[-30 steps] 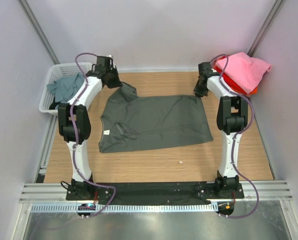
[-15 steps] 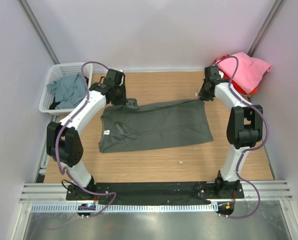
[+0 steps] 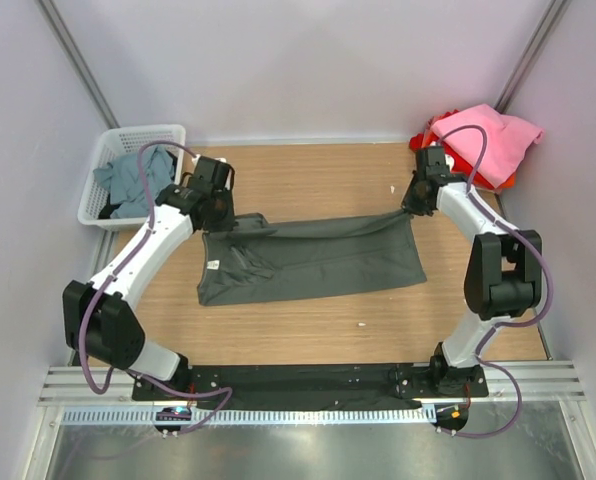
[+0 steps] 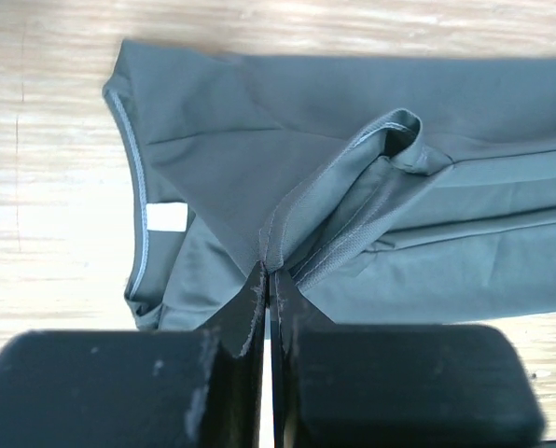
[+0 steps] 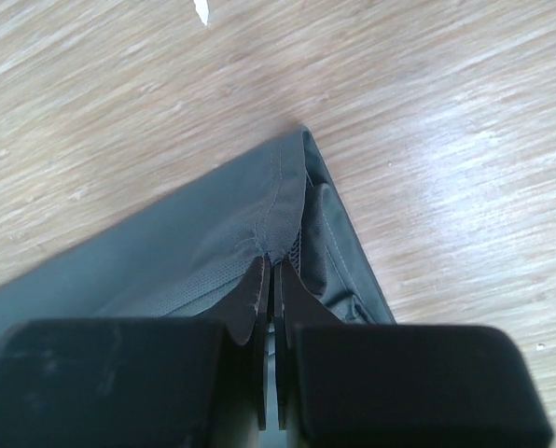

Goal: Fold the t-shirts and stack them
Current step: Fold the tshirt

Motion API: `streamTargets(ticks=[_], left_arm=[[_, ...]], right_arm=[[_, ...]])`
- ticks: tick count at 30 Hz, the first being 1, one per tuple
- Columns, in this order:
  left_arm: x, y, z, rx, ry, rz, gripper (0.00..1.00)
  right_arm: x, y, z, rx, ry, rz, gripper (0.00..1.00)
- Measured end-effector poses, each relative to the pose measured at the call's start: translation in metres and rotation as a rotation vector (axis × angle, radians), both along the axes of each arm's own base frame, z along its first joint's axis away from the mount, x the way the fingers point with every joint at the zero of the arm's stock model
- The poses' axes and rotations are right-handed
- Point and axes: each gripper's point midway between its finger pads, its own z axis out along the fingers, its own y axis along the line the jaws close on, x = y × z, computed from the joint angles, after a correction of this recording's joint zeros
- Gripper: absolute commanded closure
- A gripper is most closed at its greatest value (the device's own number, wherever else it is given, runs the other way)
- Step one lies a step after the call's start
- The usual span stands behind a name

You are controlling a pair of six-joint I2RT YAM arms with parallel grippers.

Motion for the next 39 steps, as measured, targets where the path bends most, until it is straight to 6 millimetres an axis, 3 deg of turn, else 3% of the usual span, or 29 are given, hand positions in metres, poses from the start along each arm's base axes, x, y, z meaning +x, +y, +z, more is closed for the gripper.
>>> streamTargets(ticks=[4,5,6,8,9,10,11,15,19,21,24,28,30,33,34,36,39], left_arm=[[-0.011,0.004,-0.013,0.009,0.035,0.004,1.00],[-0.017,0.005,-0.020,0.011,0.054,0.005,0.98],[-0.024,0.006,-0.026,0.011,0.075,0.009,0.94],[-0.038,0.008,-0.038,0.012,0.120,0.014,0.75],[-0.047,0.008,-0.043,0.007,0.142,0.019,0.65],[-0.057,0.009,-0.047,0.006,0.163,0.022,0.51],[-0.067,0.010,-0.048,0.000,0.179,0.028,0.48],[-0.095,0.012,-0.036,-0.037,0.183,0.044,0.39],[-0.102,0.013,-0.019,-0.084,0.122,0.067,0.39],[-0.101,0.013,-0.023,-0.098,0.111,0.090,0.40],[-0.099,0.013,-0.044,-0.098,0.129,0.132,0.43],[-0.093,0.013,-0.085,-0.062,0.206,0.193,0.48],[-0.084,0.011,-0.106,-0.038,0.243,0.213,0.50],[-0.077,0.010,-0.136,0.010,0.312,0.227,0.54],[-0.074,0.009,-0.145,0.024,0.334,0.230,0.71],[-0.068,0.005,-0.156,0.041,0.374,0.236,0.83],[-0.043,-0.003,-0.155,0.043,0.355,0.228,0.78]], right_arm=[[-0.010,-0.001,-0.004,0.001,0.008,-0.001,0.99],[-0.013,-0.002,-0.008,-0.003,0.016,-0.006,0.94],[-0.017,-0.003,-0.011,-0.007,0.027,-0.012,0.72],[-0.026,-0.008,-0.020,-0.013,0.051,-0.043,0.44],[-0.031,-0.011,-0.024,-0.018,0.063,-0.053,0.20],[-0.038,-0.015,-0.029,-0.020,0.079,-0.076,0.13],[-0.046,-0.020,-0.032,-0.027,0.088,-0.093,0.08],[-0.073,-0.034,-0.022,-0.047,0.073,-0.142,0.07],[-0.065,-0.031,0.012,-0.024,-0.045,-0.133,0.08],[-0.054,-0.017,0.023,0.013,-0.096,-0.088,0.10],[-0.040,0.021,0.026,0.092,-0.121,0.037,0.11],[-0.025,0.072,0.004,0.178,-0.060,0.201,0.14],[-0.025,0.091,-0.019,0.201,0.001,0.256,0.15],[-0.037,0.103,-0.051,0.212,0.098,0.293,0.15],[-0.041,0.104,-0.058,0.213,0.119,0.297,0.14],[-0.052,0.107,-0.067,0.211,0.154,0.306,0.15],[-0.059,0.110,-0.070,0.209,0.156,0.317,0.15]])
